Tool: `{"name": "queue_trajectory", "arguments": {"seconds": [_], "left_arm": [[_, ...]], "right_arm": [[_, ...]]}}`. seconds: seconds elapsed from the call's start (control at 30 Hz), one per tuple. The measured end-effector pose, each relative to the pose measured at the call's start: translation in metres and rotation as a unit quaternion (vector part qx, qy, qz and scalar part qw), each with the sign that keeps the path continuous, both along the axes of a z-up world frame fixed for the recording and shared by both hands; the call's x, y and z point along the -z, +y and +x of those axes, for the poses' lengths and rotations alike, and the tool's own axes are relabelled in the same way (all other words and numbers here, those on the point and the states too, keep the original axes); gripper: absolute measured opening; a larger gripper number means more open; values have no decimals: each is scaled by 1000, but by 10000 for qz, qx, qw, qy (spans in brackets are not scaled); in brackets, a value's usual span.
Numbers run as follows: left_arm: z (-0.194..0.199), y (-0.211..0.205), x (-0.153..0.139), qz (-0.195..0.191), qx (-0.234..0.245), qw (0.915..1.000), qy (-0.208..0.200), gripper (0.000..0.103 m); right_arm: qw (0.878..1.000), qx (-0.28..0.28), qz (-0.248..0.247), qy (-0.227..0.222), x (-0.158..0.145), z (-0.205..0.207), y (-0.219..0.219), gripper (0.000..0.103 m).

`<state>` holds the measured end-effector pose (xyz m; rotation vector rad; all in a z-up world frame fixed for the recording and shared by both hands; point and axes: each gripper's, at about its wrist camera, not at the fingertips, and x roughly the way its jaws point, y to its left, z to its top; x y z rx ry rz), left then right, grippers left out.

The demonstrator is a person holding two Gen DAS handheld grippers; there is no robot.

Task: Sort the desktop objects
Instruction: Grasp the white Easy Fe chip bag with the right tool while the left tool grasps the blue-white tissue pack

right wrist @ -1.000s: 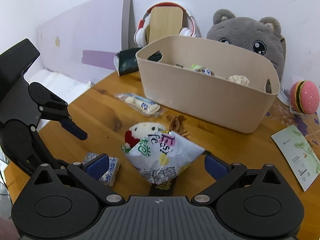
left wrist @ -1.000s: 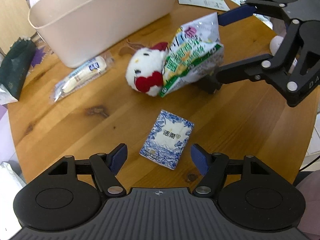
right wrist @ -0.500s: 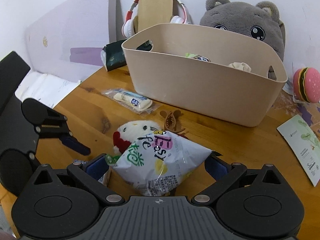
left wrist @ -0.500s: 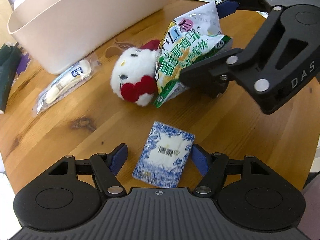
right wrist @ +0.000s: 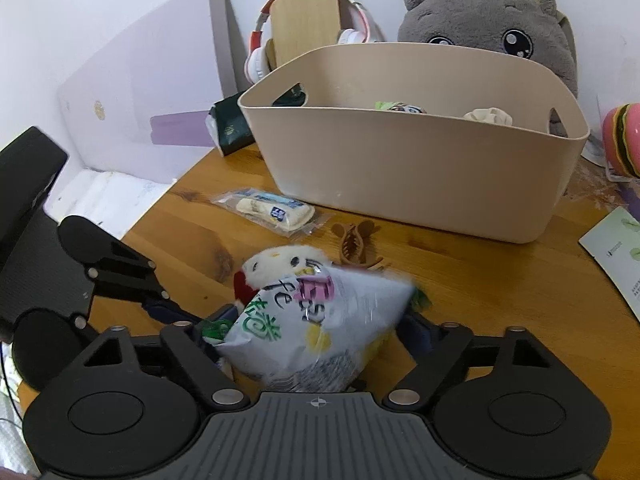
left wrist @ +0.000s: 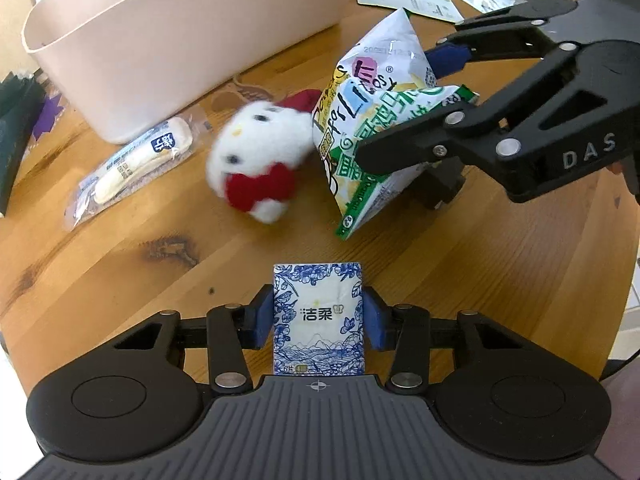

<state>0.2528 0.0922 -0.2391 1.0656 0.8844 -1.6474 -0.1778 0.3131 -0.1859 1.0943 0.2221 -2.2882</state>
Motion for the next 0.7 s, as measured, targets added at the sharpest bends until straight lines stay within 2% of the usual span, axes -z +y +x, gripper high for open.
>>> {"name": "queue_trajectory", "arguments": {"seconds": [0.27,0.4,0.7], "left_arm": [[0,-1,-5,-31,-100,9999,29,47],[4,-1,-13,-84,-186,9997,102,47],[17,8,-34,-220,-394,9989,89,47]], "right_arm": [[9999,-95,-31,6,-3,7,0,60],[9999,-71,-91,53,-8,11,4,60],[9994,-99,-210,254,-38,24,22,60]]}}
